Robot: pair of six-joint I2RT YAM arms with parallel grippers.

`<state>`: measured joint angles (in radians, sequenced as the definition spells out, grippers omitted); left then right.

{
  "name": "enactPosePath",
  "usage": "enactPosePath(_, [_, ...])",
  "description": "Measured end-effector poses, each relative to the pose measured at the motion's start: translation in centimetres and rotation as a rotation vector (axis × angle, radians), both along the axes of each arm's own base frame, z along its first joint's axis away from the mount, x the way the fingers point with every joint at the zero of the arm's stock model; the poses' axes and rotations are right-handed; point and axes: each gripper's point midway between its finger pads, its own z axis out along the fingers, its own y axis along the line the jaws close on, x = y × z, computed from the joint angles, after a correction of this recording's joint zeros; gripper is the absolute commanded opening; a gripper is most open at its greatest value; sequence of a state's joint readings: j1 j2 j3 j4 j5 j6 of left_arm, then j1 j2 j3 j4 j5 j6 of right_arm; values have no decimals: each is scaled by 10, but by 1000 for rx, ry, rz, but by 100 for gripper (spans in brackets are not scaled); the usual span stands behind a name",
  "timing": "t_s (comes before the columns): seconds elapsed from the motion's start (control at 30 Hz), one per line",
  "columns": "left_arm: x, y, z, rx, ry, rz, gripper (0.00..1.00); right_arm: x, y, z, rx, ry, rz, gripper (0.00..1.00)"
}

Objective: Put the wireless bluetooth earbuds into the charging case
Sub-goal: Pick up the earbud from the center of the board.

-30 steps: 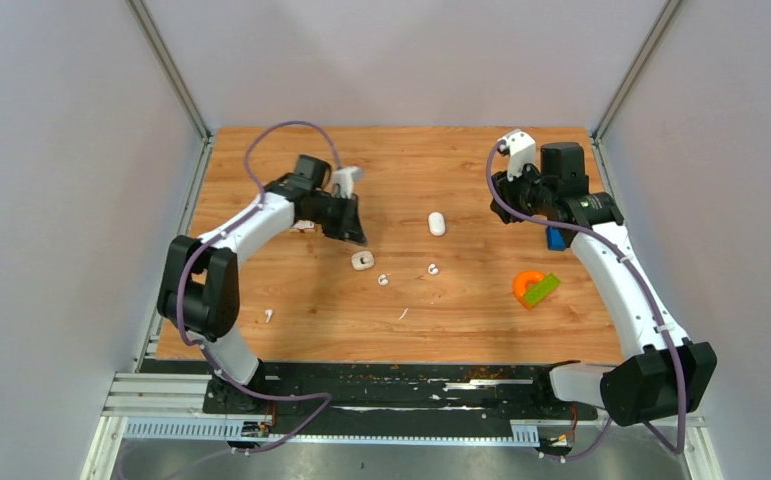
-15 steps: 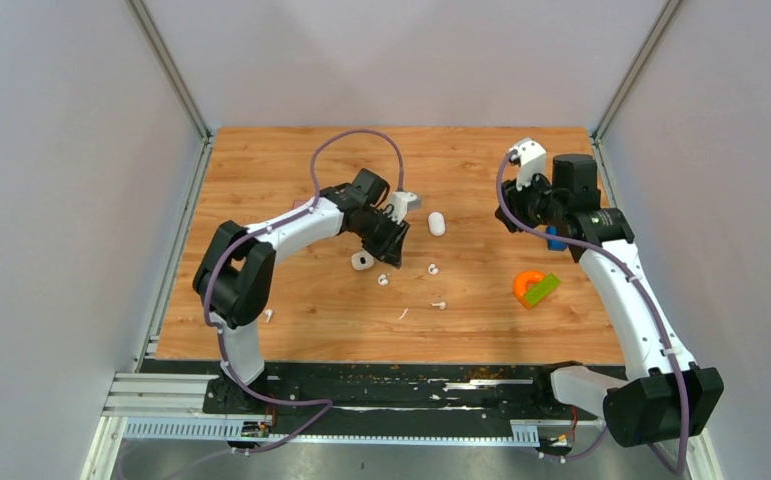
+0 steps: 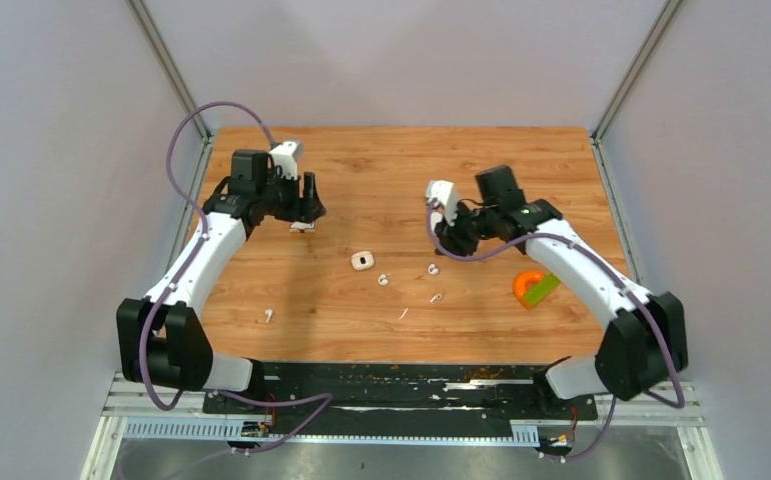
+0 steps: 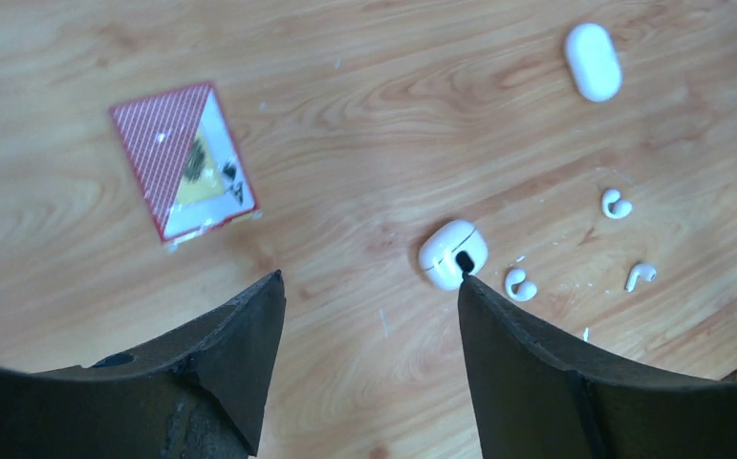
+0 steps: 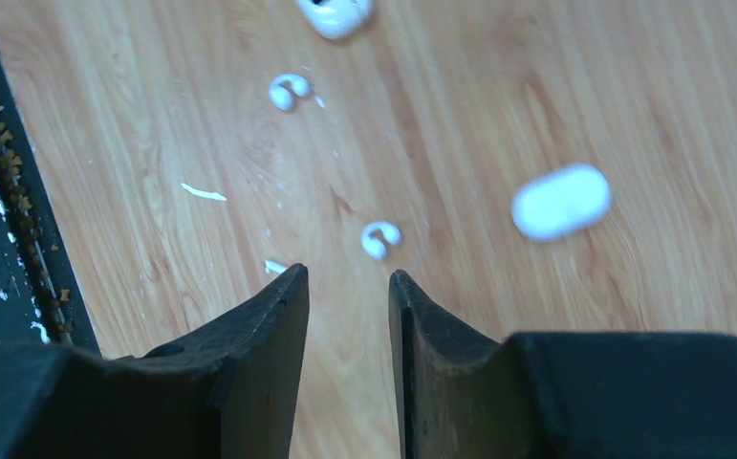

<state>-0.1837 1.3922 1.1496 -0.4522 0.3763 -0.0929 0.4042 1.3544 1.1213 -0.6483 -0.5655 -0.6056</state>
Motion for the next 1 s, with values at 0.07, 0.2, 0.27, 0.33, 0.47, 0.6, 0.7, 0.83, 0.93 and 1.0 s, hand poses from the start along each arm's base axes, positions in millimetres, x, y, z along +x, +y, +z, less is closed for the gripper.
enactPosePath(0.07, [-3,17,-9,-9,33,69,90,-3,28,-13,-20,3,129,45])
enactPosePath(0.2, [-16,40,-23,-46,112,185,100,0,81,-33,-51,-29,353,54])
enactPosePath(0.27, [-21,56,-27,-84,145,255,100,6,105,-43,-61,-46,437,56])
enactPosePath(0.33, [-24,76,-27,-132,167,337,100,12,129,-54,-75,-64,516,57])
enactPosePath(0.47, [-30,92,-21,-191,162,398,98,20,160,-79,-111,-97,630,58])
enactPosePath(0.6, [-36,83,-3,-226,111,353,94,21,172,-99,-154,-122,709,58])
enactPosePath(0.7, [-40,79,6,-250,80,331,93,26,174,-106,-180,-138,726,58])
enactPosePath(0.83, [-40,77,7,-280,80,325,91,36,177,-114,-203,-147,727,58])
enactPosePath(0.93, [-40,75,8,-305,80,319,88,41,179,-122,-219,-144,722,58])
enactPosePath(1.0, [-40,73,9,-324,81,315,86,44,180,-129,-230,-138,720,57])
